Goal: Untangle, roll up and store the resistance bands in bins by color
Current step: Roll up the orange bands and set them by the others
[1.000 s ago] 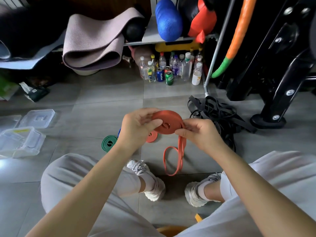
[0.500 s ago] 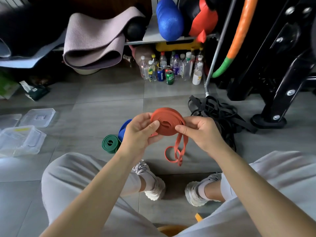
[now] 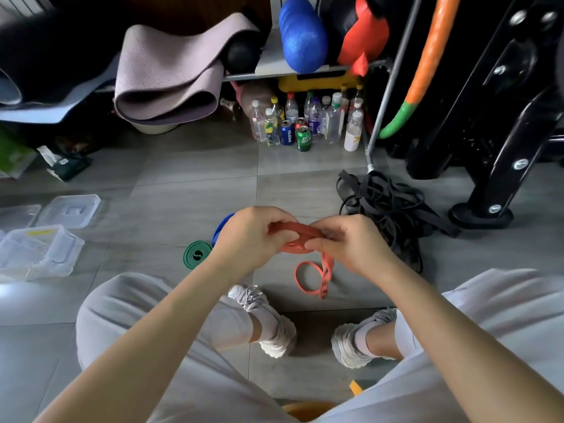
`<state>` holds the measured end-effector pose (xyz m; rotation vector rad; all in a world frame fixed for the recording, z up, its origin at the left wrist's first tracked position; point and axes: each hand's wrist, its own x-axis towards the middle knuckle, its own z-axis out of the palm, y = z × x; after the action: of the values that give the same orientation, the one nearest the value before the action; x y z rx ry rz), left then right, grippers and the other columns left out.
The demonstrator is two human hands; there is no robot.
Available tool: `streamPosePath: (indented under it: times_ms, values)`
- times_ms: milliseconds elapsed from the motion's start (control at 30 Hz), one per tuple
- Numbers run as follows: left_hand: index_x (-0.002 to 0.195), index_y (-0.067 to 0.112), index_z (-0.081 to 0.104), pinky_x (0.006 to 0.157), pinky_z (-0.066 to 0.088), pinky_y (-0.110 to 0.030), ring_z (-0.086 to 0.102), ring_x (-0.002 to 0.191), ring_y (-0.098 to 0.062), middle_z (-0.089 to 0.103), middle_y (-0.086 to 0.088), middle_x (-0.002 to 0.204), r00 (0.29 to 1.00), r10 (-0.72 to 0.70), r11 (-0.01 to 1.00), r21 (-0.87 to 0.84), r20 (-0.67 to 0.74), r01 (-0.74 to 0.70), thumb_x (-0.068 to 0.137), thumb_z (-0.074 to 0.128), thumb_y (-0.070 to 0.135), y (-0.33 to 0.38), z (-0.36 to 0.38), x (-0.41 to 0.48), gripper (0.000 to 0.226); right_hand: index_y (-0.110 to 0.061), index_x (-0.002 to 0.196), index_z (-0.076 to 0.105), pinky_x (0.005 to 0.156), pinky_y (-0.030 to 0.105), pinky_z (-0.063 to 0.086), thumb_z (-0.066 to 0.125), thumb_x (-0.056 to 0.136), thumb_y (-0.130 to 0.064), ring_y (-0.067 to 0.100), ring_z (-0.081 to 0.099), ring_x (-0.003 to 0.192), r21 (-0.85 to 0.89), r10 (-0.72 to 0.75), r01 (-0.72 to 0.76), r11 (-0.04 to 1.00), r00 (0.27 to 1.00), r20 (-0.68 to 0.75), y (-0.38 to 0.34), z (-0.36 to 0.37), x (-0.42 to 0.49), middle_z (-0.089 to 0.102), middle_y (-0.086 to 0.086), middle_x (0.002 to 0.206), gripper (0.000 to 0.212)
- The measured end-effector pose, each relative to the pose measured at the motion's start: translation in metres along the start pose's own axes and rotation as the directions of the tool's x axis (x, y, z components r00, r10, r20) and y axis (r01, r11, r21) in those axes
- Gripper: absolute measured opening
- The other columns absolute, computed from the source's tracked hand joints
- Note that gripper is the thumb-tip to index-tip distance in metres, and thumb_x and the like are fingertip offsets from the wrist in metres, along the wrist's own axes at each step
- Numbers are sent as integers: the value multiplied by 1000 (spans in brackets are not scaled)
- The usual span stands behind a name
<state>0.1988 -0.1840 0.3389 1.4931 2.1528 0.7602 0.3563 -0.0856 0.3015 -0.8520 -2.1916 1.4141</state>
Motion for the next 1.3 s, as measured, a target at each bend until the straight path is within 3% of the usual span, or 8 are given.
streamPosePath:
  times_ms: [233, 367, 467, 567, 767, 967, 1167, 1300]
  values:
    - [105, 28, 65, 76, 45, -31, 57, 87, -16, 67, 10, 94, 994, 55, 966, 245, 98, -78, 84, 65, 29, 5, 5, -3, 21, -26, 87, 75, 79, 34, 56, 77, 74, -13, 3, 69, 74, -68, -3, 3, 998, 1000, -3, -1, 1, 1, 74, -8, 77, 19]
    - [98, 31, 68, 79, 47, -32, 60, 87, -15, 69, 12, 89, 998, -6, 984, 178, 62, -5, 82, 66, 26, 0, -3, 1, 17, -43, 82, 69, 87, 34, 54, 79, 72, -13, 5, 70, 83, -10, -3, 3, 1000, 999, 37, 2, 0, 4, 74, -8, 85, 33]
    - [97, 30, 69, 78, 47, -29, 59, 86, -14, 69, 13, 86, 1000, -10, 985, 171, 16, 7, 81, 67, 24, -2, -8, 1, 18, -30, 90, 72, 88, 37, 54, 78, 74, -13, 6, 70, 84, -17, 32, -31, 999, 999, 41, 8, 0, 7, 75, -3, 90, 24]
    - [94, 25, 71, 75, 45, -26, 60, 81, -14, 66, 9, 78, 1000, -21, 995, 98, -9, 22, 81, 69, 19, -1, -11, -1, 14, -18, 98, 74, 84, 26, 54, 75, 77, -10, 2, 69, 81, 17, 35, -36, 999, 999, 28, 5, 0, 8, 75, 0, 91, 23]
    - [93, 23, 71, 80, 49, -31, 62, 84, -18, 70, 5, 84, 997, -57, 997, 49, -55, 59, 80, 70, 16, -2, -20, 2, 14, -21, 91, 76, 80, 31, 55, 74, 78, -18, 6, 69, 79, -50, -38, 33, 998, 995, -91, -3, -4, 12, 74, -6, 84, 13]
    - [97, 27, 70, 82, 49, -31, 61, 88, -16, 70, 7, 91, 997, -74, 991, 111, -21, 76, 80, 70, 21, -4, -23, 6, 18, -16, 111, 70, 74, 6, 44, 70, 83, -14, -12, 58, 72, -207, -85, 71, 976, 995, -59, -1, -9, 9, 67, -12, 87, 28]
    - [94, 26, 71, 84, 50, -34, 63, 87, -15, 71, 7, 87, 998, -61, 997, 48, -1, 61, 79, 72, 18, 2, -27, 5, 17, -14, 103, 72, 77, 27, 50, 78, 74, -16, 12, 62, 78, -207, -109, 110, 972, 994, 14, 0, -7, 11, 60, -10, 84, 29]
    - [95, 27, 70, 83, 49, -35, 61, 88, -15, 70, 9, 90, 998, -33, 988, 152, 57, 24, 80, 70, 22, 5, -26, 4, 16, -24, 99, 73, 79, 20, 46, 80, 71, -23, 6, 62, 83, -171, -81, 85, 982, 996, 35, -5, -2, 9, 66, -9, 87, 29]
